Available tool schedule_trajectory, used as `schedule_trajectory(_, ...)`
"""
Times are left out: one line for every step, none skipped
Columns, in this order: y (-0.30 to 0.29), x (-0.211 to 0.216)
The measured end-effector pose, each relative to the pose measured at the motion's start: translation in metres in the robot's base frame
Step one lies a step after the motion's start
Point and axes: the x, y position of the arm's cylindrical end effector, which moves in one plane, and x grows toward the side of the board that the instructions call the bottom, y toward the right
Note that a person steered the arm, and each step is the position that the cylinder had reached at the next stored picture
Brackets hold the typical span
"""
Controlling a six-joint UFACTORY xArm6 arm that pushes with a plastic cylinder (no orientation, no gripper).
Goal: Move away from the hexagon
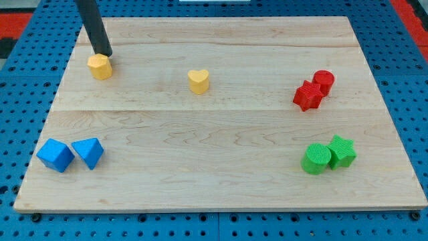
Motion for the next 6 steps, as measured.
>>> schedule_trajectory(-0.039, -0.005)
schedule_trajectory(-0.008, 0.044)
schedule_trajectory(0.054, 0.048)
schedule_trajectory(0.045, 0.065)
schedule_trajectory(0.023, 0.146)
schedule_trajectory(-0.01, 0.173)
